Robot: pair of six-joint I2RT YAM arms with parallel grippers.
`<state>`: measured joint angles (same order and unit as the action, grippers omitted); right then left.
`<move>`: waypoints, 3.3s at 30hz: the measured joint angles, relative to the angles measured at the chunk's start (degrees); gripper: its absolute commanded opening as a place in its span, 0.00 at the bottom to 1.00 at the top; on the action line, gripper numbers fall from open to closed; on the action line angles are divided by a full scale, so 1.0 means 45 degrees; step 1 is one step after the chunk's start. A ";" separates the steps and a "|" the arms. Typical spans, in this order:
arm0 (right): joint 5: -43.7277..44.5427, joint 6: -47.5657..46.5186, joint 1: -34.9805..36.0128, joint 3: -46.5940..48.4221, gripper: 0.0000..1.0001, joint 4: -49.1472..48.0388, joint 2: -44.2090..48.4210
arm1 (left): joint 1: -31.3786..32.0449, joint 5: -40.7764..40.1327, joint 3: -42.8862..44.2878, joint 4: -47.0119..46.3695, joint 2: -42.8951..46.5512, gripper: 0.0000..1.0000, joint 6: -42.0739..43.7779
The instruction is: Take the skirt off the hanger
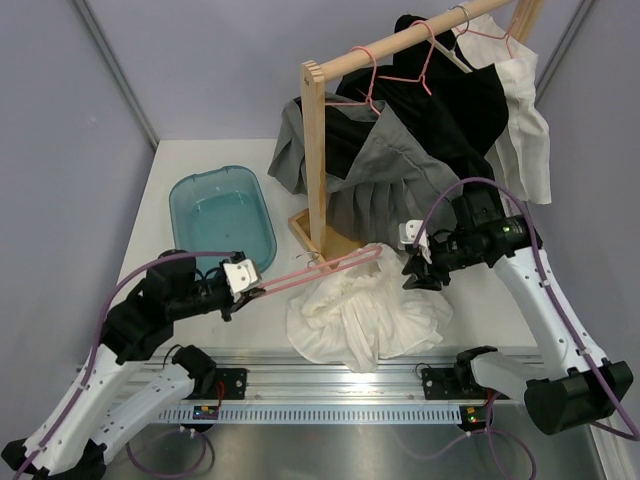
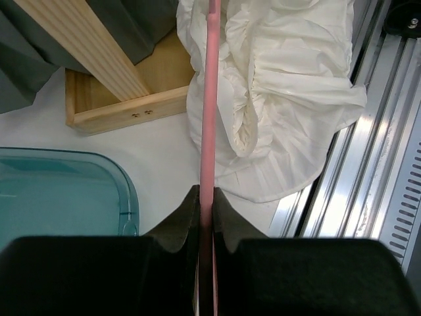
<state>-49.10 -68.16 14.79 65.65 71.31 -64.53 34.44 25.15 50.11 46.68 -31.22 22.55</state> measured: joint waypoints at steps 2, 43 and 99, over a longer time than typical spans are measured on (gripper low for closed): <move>-0.0165 -0.0389 0.0005 0.0913 0.47 0.0403 0.0049 | 0.0000 0.0228 -0.0029 -0.0306 -0.0311 0.00 -0.0015; -0.1515 -0.0797 0.1044 0.2739 0.04 0.1122 -0.0529 | 0.0000 0.3730 -0.1807 -0.5003 -0.1088 0.00 -0.1919; 0.2176 0.7679 -0.2409 0.2919 0.00 -0.4313 0.1962 | -0.0010 -0.3861 -0.2909 -0.6781 0.1258 0.99 -0.4959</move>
<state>-39.31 -33.61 3.95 78.78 51.90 -55.70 34.39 7.77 37.01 16.16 -25.56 0.23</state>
